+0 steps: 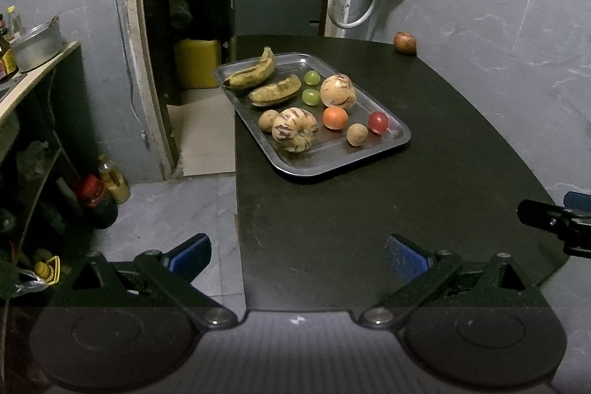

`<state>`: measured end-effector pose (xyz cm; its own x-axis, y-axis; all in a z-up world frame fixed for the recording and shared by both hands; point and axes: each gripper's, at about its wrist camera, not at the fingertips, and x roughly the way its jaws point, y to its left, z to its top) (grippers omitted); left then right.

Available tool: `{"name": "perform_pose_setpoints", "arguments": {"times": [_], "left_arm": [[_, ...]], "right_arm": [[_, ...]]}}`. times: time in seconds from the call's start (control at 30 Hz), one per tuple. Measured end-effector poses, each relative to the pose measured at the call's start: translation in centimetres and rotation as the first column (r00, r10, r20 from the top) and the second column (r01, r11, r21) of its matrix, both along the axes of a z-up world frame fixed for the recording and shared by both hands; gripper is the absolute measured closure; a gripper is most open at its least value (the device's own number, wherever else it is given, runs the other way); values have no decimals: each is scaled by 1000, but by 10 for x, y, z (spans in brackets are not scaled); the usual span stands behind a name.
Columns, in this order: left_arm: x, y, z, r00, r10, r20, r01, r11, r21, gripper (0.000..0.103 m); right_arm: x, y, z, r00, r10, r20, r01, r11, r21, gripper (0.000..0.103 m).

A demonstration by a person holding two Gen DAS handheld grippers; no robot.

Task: Organize fruits

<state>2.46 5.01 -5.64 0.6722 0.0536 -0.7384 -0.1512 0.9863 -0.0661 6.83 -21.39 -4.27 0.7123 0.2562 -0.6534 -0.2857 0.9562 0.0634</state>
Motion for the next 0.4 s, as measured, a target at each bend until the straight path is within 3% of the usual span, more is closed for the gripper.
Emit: {"name": "perform_pose_setpoints", "arguments": {"times": [0.4], "left_arm": [[-2, -1, 1, 1000, 16, -3, -16, 1000, 4, 1]], "right_arm": [[0, 0, 0, 1000, 0, -1, 0, 1000, 0, 1]]}}
